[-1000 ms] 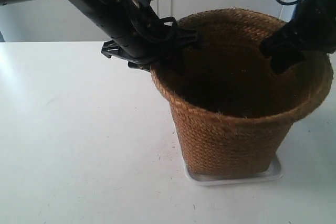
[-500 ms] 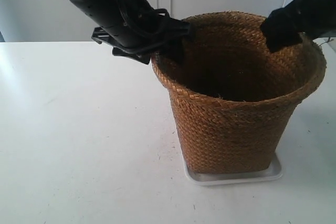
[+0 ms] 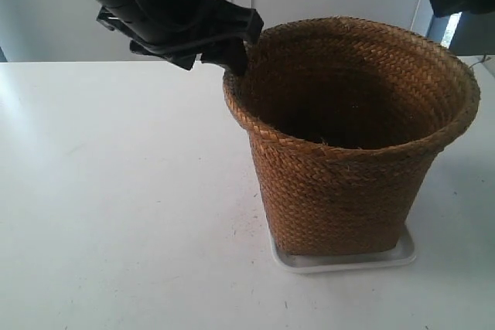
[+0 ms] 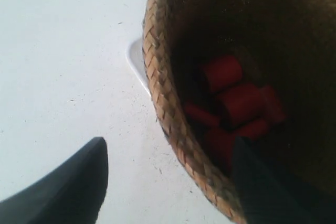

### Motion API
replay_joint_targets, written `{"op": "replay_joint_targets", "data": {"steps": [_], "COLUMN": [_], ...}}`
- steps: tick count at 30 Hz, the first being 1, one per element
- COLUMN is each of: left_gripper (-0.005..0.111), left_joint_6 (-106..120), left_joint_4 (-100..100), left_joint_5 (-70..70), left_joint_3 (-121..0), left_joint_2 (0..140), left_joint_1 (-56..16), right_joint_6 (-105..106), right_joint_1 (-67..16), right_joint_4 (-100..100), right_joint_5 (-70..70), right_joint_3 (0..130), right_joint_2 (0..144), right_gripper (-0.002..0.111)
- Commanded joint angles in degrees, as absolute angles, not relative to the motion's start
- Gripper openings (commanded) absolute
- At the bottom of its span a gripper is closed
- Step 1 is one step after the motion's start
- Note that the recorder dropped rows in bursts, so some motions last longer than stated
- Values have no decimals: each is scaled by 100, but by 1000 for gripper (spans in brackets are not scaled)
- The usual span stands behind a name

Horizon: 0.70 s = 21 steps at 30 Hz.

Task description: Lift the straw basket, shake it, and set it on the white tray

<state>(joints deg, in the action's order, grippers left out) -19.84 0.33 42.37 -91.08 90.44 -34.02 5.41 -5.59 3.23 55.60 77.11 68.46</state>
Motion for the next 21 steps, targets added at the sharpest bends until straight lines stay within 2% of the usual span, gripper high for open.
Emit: {"op": "replay_joint_targets", "data": {"steps": [1,5,7,9,12,13,19,21], "left_gripper": [70,70,66,43,6,0,0,0], "left_joint_6": [-1640,-1203,-972,-741,-644,-608,-594,-344], "left_joint_4": [50,50,50,50,50,50,0,0], "left_joint_5": [4615,4617,4720,4820,4816,4792,4080,3358], "left_joint_3": [-9138,-9138,-9138,-9138,-8983,-8862,-8007,-7614], "left_joint_2": [8778,8379,8209,8106,8097,8097,7576,7097], "left_joint_1": [-3447,-3447,-3447,-3447,-3447,-3447,-3447,-3447], "right_joint_6": [428,428,428,428,428,410,410,410], "right_joint_1": [-509,-509,-509,-509,-509,-509,-509,-509], "right_joint_4": [271,235,163,31,0,0,0,0], "right_joint_5": [5237,4671,4542,4372,4239,4225,4254,4226], "right_joint_3": [7108,6422,6092,5705,5273,5172,5010,5010], "right_joint_2": [6297,5598,5265,4945,4718,4673,4635,4635], "right_gripper": [68,67,62,47,11,0,0,0]}}
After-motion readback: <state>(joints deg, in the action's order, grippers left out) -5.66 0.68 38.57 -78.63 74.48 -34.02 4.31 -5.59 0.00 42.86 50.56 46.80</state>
